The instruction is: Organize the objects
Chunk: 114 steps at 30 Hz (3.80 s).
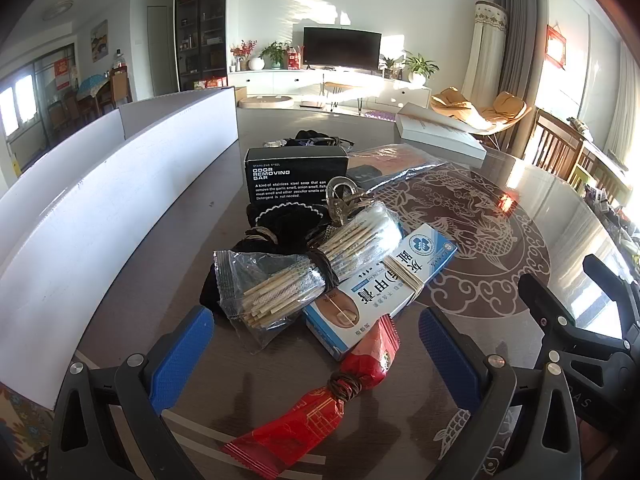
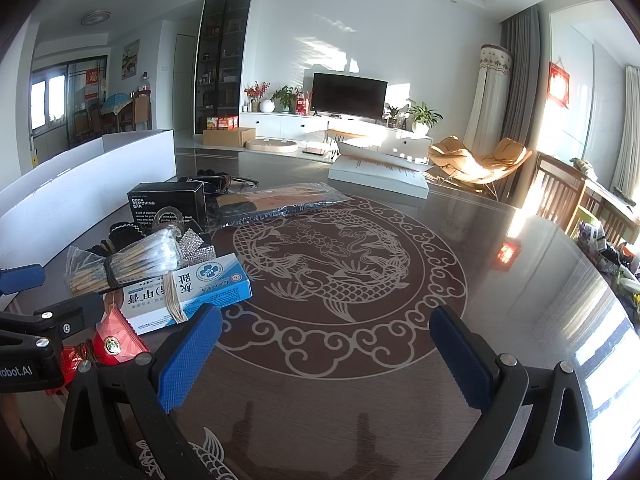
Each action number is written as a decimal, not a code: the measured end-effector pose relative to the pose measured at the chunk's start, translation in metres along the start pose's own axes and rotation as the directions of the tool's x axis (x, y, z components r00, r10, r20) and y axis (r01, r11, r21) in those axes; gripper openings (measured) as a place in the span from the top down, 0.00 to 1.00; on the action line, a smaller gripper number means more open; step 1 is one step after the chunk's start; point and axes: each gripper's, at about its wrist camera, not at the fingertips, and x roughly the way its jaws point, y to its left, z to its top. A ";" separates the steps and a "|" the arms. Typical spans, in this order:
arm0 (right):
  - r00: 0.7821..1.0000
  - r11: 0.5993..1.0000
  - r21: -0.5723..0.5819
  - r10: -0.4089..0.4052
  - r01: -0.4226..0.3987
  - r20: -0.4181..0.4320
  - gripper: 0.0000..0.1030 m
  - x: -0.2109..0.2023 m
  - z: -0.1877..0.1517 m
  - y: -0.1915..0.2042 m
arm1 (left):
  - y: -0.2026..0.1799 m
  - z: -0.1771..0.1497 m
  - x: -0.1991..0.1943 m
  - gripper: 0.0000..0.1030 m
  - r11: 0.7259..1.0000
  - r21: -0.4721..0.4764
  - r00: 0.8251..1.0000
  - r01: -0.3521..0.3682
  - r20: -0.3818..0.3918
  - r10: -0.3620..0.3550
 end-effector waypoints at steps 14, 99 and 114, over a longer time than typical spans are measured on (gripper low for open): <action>1.000 1.000 -0.001 0.001 -0.001 -0.004 0.00 -0.002 -0.001 0.000 | 0.000 0.000 0.001 0.00 1.000 0.001 1.000 0.002 -0.003 -0.002; 0.924 0.950 -0.016 0.298 -0.311 -0.240 0.00 0.037 -0.007 0.026 | 0.052 -0.007 0.042 0.00 0.972 -0.195 0.888 0.132 -0.412 -0.203; 0.877 0.913 -0.143 0.310 -0.383 -0.367 0.00 0.059 -0.011 0.109 | 0.103 -0.022 0.028 0.00 0.915 -0.373 0.885 0.155 -0.359 -0.296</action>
